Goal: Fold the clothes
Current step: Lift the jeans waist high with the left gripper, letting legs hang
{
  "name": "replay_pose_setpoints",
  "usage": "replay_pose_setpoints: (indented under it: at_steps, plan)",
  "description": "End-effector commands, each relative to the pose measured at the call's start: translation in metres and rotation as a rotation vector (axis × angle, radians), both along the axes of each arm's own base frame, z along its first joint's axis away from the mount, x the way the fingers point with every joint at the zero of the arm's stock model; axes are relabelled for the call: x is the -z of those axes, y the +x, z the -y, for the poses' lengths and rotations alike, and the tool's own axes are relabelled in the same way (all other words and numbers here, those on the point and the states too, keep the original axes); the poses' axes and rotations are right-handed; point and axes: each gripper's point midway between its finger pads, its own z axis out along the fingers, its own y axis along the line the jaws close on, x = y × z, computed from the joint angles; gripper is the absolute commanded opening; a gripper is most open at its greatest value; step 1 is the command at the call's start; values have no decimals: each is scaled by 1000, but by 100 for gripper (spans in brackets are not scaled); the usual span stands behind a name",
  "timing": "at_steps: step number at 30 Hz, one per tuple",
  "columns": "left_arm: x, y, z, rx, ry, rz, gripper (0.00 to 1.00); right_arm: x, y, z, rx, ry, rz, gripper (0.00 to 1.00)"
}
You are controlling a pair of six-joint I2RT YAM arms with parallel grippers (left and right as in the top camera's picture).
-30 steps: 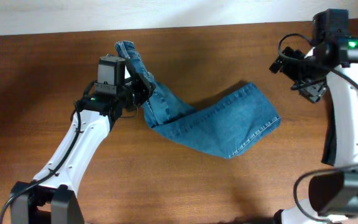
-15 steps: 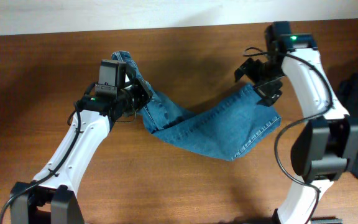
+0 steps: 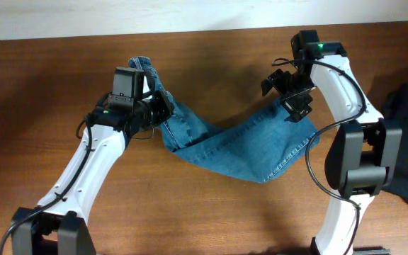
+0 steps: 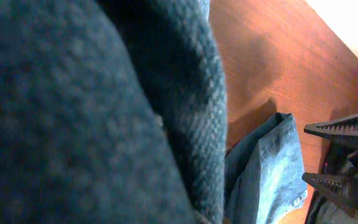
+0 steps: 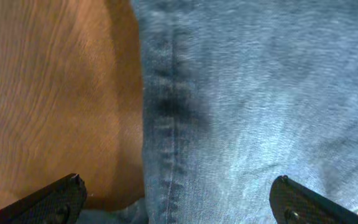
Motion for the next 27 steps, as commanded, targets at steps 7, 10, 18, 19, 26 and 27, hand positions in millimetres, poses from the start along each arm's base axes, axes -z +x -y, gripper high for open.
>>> replay_pose_setpoints:
  at_steps: [7,10,18,19,26,27]
  plan:
    - [-27,2,-1,19,13,65,1,22,-19,41,133,-224,-103,99]
    - [-22,3,-12,-9,66,60,1,21,-32,60,159,-258,-154,100]
    - [-107,26,-17,148,192,328,1,20,-40,102,138,-177,-172,99]
    - [-122,26,-15,167,206,357,1,20,-42,106,143,-177,-176,99]
    - [-235,21,8,256,270,619,1,20,-47,118,119,-151,-180,99]
    - [-254,19,13,269,274,670,1,19,-48,119,114,-148,-183,99]
